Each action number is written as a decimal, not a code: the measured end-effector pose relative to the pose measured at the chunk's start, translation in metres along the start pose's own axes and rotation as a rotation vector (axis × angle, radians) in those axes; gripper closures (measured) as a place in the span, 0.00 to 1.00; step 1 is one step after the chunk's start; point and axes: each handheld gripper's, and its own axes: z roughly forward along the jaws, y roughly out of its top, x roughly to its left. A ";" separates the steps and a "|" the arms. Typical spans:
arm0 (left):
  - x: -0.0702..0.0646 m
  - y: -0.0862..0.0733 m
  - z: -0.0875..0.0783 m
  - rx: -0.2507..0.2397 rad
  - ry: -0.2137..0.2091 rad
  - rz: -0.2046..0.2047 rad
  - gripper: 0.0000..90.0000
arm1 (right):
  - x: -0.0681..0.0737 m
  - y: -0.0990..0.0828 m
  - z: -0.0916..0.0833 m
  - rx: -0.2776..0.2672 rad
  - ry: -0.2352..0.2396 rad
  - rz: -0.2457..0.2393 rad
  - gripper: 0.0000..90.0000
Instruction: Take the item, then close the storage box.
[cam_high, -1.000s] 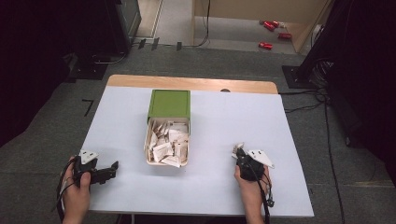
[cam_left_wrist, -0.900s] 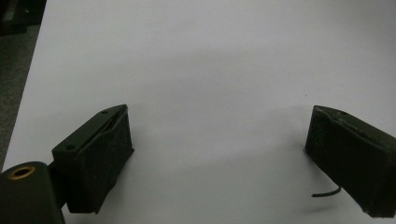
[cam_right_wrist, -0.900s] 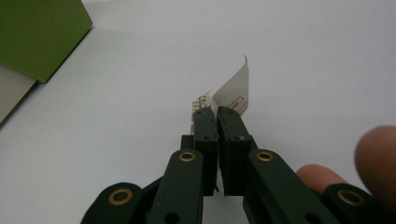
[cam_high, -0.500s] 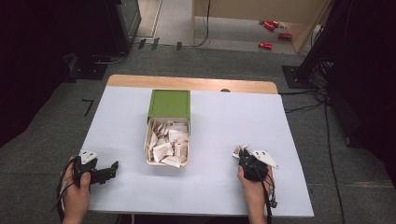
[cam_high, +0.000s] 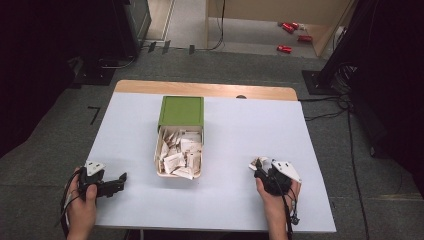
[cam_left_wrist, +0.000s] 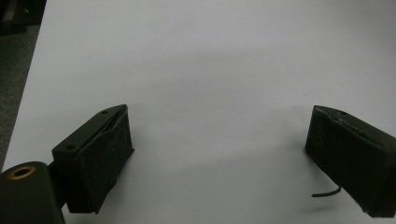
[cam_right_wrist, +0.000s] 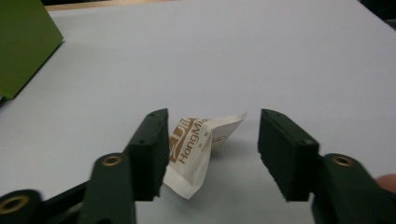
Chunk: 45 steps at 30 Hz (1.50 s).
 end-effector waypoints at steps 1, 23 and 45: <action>0.000 0.000 0.000 0.000 0.000 0.000 0.09 | 0.001 0.002 -0.001 0.005 -0.018 -0.002 0.29; 0.000 0.000 0.000 -0.001 0.000 0.000 0.09 | 0.037 0.041 -0.031 -0.028 0.119 -0.034 0.09; 0.000 0.000 0.000 -0.001 -0.001 -0.002 0.09 | 0.093 0.053 -0.031 -0.023 0.205 -0.056 0.23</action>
